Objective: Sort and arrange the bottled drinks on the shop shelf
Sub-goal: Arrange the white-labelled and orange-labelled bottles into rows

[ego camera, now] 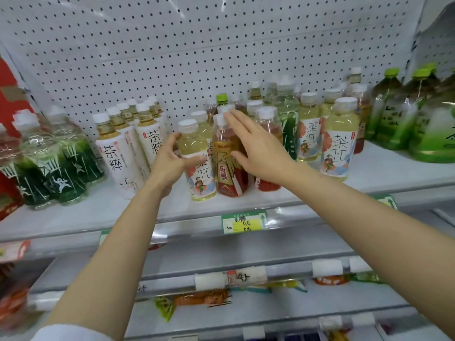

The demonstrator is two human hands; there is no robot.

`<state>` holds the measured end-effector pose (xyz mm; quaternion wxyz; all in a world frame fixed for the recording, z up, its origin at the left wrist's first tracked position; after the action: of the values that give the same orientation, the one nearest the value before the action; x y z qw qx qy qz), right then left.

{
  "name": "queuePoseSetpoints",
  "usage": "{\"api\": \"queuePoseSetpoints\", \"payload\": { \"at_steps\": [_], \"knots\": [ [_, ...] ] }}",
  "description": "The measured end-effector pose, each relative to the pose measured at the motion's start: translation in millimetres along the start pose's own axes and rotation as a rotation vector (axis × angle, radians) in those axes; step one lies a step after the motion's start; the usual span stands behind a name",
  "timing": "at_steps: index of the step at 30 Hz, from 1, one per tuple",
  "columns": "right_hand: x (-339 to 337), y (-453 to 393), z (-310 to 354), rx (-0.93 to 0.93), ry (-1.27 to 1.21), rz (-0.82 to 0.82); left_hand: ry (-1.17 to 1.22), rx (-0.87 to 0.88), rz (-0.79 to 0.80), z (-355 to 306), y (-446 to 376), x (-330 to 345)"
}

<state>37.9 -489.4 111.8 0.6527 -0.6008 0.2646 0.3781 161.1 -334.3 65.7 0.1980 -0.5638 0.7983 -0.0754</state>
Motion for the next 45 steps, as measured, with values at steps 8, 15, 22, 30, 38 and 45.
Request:
{"api": "queuePoseSetpoints", "payload": {
  "at_steps": [8,15,22,30,38,45],
  "knots": [
    [-1,12,3,0.065,-0.132,-0.109,0.102,0.107,-0.073,-16,23,-10],
    [-27,74,12,0.164,-0.940,-0.159,0.230,0.392,0.039,-116,79,21],
    [-58,111,-72,0.359,-0.991,-0.114,0.215,0.359,0.248,-122,88,148],
    [-106,163,-207,0.549,-0.956,-0.230,0.116,0.125,0.328,-83,51,269],
    [-100,157,-288,0.612,-0.964,-0.198,-0.041,0.037,0.234,-52,12,325],
    [-61,135,-310,0.633,-1.045,-0.145,-0.170,0.043,0.044,-53,3,319]
  ]
}}
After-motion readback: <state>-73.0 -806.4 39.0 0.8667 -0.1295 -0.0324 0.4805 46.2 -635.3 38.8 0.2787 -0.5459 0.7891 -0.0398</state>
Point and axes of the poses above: each hand's wrist, its own y-axis away from the middle knuckle, its own x-axis out of the palm, z = x × y, the point moved 9 cm from there along -y, towards the middle knuckle, and after that the axes turned 3 degrees about x, right-handed, at the moved point
